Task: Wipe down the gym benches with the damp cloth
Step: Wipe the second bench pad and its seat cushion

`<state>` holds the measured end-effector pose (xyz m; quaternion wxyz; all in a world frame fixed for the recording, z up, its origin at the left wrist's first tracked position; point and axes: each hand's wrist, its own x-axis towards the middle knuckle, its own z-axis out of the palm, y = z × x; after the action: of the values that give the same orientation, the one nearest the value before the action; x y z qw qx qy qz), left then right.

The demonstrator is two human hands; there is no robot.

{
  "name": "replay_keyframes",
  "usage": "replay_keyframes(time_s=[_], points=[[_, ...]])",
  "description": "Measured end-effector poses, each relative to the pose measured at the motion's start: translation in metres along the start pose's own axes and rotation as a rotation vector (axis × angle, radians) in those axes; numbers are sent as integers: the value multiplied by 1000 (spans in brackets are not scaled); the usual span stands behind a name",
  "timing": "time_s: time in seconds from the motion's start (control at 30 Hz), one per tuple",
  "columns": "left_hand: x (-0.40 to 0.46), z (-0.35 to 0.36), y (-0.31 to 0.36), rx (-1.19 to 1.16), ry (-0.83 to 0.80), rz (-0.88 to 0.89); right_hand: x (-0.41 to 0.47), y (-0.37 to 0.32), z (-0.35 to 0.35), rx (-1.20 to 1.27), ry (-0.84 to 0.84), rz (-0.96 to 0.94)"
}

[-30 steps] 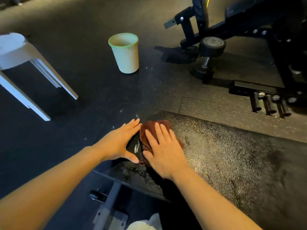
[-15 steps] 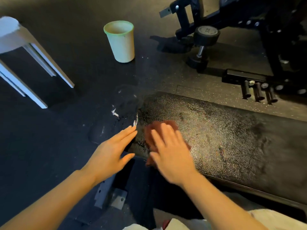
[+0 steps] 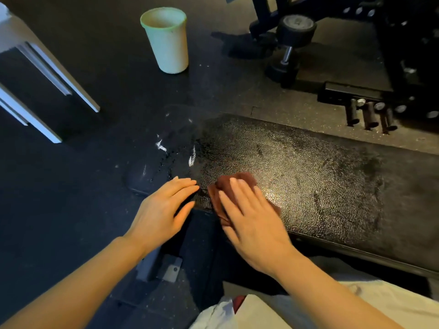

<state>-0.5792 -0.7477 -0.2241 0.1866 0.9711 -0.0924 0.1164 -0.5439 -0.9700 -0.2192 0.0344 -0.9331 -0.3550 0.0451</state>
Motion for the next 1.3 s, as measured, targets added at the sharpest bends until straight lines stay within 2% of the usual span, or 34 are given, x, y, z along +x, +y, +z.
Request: replay_keyframes(time_s=[0.1, 0.2, 0.37, 0.47, 0.67, 0.73, 0.77, 0.83, 0.87, 0.97, 1.03, 1.17, 1.3], points=[[2, -3, 0, -24, -13, 13, 20, -16, 1, -22, 15, -70], [4, -5, -1, -1, -30, 26, 8, -3, -2, -31, 9, -92], [0, -4, -3, 17, -25, 20, -35, 40, -8, 91, 1, 54], [-1, -2, -1, -4, -22, 5, -31, 33, -9, 83, -7, 91], [0, -5, 13, -115, 6, -69, 37, -19, -11, 99, -4, -95], [3, -7, 18, -161, 31, -61, 46, -22, -19, 200, -32, -127], [6, -8, 21, -185, 32, -59, 45, -18, -25, 328, -38, -132], [12, -6, 29, -178, 6, -12, 36, -5, -33, 594, 31, -75], [17, -2, 35, -135, -23, 22, 30, 4, -33, 626, 104, 2], [34, 21, 57, 139, -178, 21, 18, 28, -25, 514, 330, 192], [35, 30, 64, 330, -231, 9, 21, 32, -20, 441, 311, 207], [7, 14, 20, 346, -220, 52, 30, 31, -15, 321, 285, 121], [-9, -4, -15, 275, -115, -119, 36, 30, -7, 218, 295, 108]])
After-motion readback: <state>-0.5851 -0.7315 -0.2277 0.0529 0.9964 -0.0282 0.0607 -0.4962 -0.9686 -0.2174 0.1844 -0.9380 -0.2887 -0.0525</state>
